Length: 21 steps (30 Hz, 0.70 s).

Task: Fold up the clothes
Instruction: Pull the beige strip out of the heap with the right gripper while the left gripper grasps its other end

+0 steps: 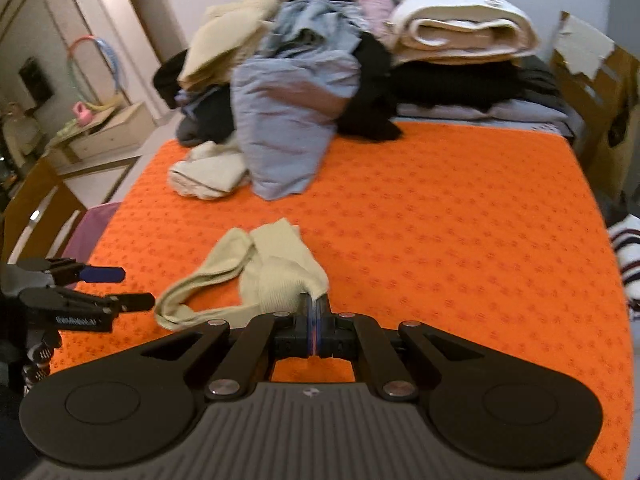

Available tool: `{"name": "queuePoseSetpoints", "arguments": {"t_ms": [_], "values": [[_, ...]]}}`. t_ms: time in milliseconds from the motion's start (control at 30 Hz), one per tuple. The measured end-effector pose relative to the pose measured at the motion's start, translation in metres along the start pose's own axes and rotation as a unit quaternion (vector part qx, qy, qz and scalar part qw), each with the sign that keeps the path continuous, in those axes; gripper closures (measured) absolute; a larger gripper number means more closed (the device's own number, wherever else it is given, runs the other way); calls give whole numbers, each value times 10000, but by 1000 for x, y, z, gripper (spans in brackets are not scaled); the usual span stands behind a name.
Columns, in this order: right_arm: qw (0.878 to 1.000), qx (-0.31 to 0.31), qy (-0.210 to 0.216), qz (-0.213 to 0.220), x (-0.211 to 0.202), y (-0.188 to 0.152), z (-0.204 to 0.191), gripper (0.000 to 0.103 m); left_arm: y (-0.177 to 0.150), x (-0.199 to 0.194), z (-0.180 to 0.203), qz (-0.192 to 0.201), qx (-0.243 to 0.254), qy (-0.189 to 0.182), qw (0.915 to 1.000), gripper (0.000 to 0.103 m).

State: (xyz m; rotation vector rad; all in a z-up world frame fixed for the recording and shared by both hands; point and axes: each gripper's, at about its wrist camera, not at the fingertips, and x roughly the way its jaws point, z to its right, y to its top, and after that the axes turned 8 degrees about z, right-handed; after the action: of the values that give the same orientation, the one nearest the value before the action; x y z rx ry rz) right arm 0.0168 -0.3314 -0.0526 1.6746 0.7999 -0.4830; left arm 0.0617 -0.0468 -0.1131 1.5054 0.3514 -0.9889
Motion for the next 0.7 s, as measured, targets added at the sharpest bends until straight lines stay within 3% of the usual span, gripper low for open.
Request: {"name": "queuePoseSetpoints", "arguments": {"t_ms": [133, 200, 267, 333, 467, 633, 700], "values": [[9999, 6, -108, -41, -4, -1, 17, 100, -2, 21, 14, -153, 86, 253, 9995, 40], [9999, -18, -146, -49, -6, 0, 25, 100, -4, 30, 16, -276, 98, 443, 9986, 65], [9998, -12, -190, -45, -6, 4, 35, 100, -8, 37, 13, -439, 4, 588, 9973, 79], [9997, -42, -249, -23, -6, 8, 46, 100, -9, 31, 4, -343, -284, 703, 9965, 85], [9986, -87, -507, 130, -13, 19, 72, 100, -2, 7, -15, 28, -613, 1431, 9878, 88], [9940, -12, -1017, 409, -31, 31, 115, 100, 17, -30, -51, 481, -913, 2367, 9661, 88], [9914, 48, -1207, 507, -40, 34, 131, 100, 23, -38, -61, 529, -950, 2543, 9610, 88]]}}
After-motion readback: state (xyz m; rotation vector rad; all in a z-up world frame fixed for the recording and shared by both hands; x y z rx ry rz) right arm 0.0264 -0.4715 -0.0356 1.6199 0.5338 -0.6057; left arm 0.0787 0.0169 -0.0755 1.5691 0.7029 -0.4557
